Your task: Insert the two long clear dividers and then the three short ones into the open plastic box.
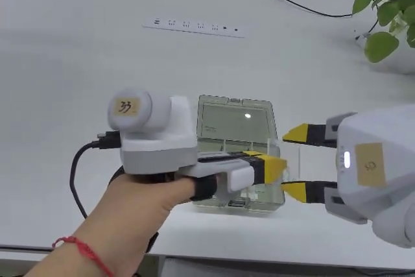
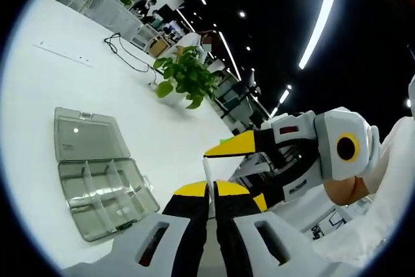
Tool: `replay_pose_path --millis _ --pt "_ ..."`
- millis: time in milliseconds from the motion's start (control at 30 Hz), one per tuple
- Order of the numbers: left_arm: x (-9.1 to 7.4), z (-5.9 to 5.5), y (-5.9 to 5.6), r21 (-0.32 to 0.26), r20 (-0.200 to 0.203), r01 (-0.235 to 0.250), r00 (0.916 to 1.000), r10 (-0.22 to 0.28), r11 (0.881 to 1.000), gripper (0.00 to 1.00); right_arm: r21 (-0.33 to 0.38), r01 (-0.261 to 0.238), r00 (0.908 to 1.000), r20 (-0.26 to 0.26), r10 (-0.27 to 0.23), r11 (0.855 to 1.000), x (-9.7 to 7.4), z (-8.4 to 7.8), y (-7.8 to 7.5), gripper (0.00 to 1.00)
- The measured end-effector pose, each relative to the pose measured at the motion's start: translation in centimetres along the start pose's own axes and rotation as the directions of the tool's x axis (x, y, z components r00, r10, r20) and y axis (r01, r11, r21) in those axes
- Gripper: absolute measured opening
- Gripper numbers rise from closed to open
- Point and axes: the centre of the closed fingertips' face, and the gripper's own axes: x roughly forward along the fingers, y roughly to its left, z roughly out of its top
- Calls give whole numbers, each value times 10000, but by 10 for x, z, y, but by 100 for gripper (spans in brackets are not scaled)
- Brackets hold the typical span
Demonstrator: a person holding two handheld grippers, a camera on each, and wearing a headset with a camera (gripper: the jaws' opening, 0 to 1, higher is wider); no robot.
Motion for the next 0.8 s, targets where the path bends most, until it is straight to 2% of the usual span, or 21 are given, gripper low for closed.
replay_pose_path --millis 100,267,367,400,467,533,567,600,667,700,767,800 --pt "0 -1 1 -100 51 -33 10000 33 9999 0 -39 -6 10000 2 6 10000 0 0 0 34" --pt "-3 -2 5 330 -16 -175 9998 176 9993 0 162 -51 9996 278 46 9999 -4 5 -3 35" --pt "-7 -1 6 1392 -146 -120 9998 142 9902 0 1100 -486 9939 1035 372 9927 -12 9 -10 35" --pt "-9 -1 2 2012 -200 81 9998 -41 9795 0 1423 -690 9898 1334 500 9874 -15 11 -13 35" --pt "-11 -2 -1 2587 -364 245 9992 -157 9656 0 1750 -1117 9825 1671 823 9782 -19 12 -15 35" --pt "-13 -2 -6 3603 -529 552 9979 -387 9312 0 2018 -1735 9695 2069 1312 9639 -24 15 -14 33" --pt "-14 0 -9 4111 -533 684 9973 -509 9090 0 2096 -2071 9602 2308 1575 9556 -26 17 -14 32" --pt "-15 0 -11 4299 -554 758 9968 -575 8997 0 2113 -2216 9564 2378 1699 9520 -27 17 -13 31" --pt "-17 -3 -15 4996 -865 1026 9939 -683 8602 0 2177 -2766 9413 2573 2183 9360 -31 19 -10 29" --pt "-19 -5 -16 5504 -1014 1160 9923 -717 8268 0 2081 -3019 9327 2666 2430 9303 -32 20 -9 27" --pt "-21 -6 -20 6003 -1177 1397 9893 -858 7875 0 1986 -3418 9195 2727 2832 9186 -34 22 -7 24" --pt "-21 -7 -22 6092 -1236 1505 9878 -943 7786 0 1940 -3554 9138 2779 2962 9144 -35 23 -6 22"
